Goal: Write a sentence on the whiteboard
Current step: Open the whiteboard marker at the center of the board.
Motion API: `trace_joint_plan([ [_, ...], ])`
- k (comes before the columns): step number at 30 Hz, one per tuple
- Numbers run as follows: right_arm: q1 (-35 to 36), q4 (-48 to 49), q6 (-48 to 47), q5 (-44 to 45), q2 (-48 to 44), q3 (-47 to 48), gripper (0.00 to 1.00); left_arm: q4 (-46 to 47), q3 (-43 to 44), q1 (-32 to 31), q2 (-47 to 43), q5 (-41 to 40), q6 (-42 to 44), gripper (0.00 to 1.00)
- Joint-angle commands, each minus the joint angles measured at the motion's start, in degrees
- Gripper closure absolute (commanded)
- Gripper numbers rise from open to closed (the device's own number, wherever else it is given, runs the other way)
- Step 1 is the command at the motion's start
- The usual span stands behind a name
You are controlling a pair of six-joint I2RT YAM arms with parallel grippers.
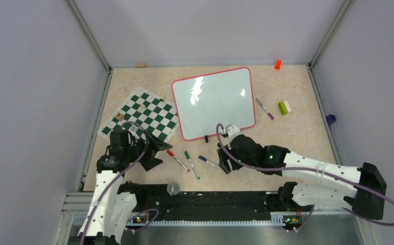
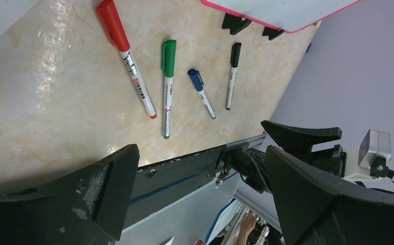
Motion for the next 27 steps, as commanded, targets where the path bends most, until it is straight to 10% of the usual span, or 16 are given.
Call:
trace_joint_plan([
  [1, 6.48, 8.79, -3.44, 8.61, 4.4, 0.34, 0.36, 5.23, -2.15, -1.5, 1.33, 0.16, -0.19, 0.01],
  [27, 8.03, 16.4, -4.25, 5.96, 25.28, -4.19, 0.81, 9.31, -1.1, -10.17, 3.4, -2.67, -6.37, 0.04],
])
